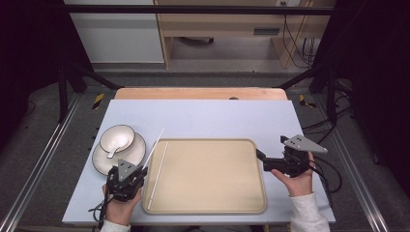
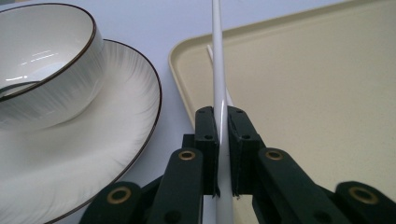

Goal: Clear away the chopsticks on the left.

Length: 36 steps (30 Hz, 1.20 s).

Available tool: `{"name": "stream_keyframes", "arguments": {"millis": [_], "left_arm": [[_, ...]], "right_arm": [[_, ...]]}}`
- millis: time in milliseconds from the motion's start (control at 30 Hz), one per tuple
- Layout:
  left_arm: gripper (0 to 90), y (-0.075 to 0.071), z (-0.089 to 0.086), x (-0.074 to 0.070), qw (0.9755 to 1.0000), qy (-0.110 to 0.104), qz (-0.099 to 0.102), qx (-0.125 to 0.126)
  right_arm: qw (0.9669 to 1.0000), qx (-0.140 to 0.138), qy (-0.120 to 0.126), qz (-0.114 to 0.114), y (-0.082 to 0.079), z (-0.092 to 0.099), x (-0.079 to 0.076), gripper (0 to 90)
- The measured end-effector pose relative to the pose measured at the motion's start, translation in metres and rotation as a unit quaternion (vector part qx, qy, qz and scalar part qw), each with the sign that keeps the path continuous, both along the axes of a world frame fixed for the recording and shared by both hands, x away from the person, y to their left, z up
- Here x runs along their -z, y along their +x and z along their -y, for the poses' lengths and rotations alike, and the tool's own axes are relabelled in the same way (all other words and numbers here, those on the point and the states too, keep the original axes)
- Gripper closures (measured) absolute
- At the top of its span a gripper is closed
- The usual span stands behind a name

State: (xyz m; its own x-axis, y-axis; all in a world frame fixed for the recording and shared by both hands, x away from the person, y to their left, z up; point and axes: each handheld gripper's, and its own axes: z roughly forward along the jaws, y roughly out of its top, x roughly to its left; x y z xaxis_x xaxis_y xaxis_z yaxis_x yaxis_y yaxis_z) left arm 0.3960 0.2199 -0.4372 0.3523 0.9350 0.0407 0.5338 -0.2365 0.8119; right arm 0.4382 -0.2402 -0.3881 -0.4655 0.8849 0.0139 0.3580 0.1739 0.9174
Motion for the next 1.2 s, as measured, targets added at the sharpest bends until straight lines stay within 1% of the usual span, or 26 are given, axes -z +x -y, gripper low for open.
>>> {"name": "stream_keyframes", "arguments": {"millis": [33, 300, 400, 533, 667, 800, 900, 1067, 1200], "left_arm": [[83.9, -0.001, 0.002, 0.000, 1.0000, -0.005, -0.002, -0.003], [83.9, -0.002, 0.016, 0.002, 0.9996, -0.021, -0.005, -0.015], [83.9, -0.002, 0.021, 0.003, 0.9997, -0.019, -0.004, -0.018], [83.9, -0.001, 0.027, 0.006, 0.9993, -0.031, -0.008, -0.020], [83.9, -0.002, 0.034, 0.010, 0.9989, -0.039, -0.006, -0.023], [83.9, -0.004, 0.039, 0.014, 0.9982, -0.054, -0.002, -0.026], [83.9, -0.003, 0.043, 0.018, 0.9984, -0.051, -0.006, -0.025], [83.9, -0.005, 0.048, 0.025, 0.9978, -0.060, -0.007, -0.028], [83.9, -0.006, 0.052, 0.031, 0.9979, -0.058, -0.009, -0.029]], "right_arm": [[1.0000, 0.001, 0.000, 0.000, 0.000, 0.000, 0.000, 2.3], [1.0000, -0.001, -0.001, 0.001, 0.000, 0.000, 0.000, 2.3], [1.0000, -0.001, 0.000, 0.002, -0.001, 0.001, -0.001, 2.4], [1.0000, -0.002, 0.003, 0.002, -0.001, 0.001, -0.001, 2.4], [1.0000, -0.002, 0.003, 0.002, -0.001, 0.001, -0.001, 2.4], [1.0000, -0.003, 0.002, 0.001, 0.000, 0.001, -0.001, 2.4], [1.0000, -0.003, 0.002, 0.000, 0.000, 0.000, 0.000, 2.4], [1.0000, -0.004, 0.001, 0.000, 0.000, 0.000, 0.000, 2.4], [1.0000, -0.006, 0.000, -0.001, 0.001, -0.001, 0.001, 2.4]]}}
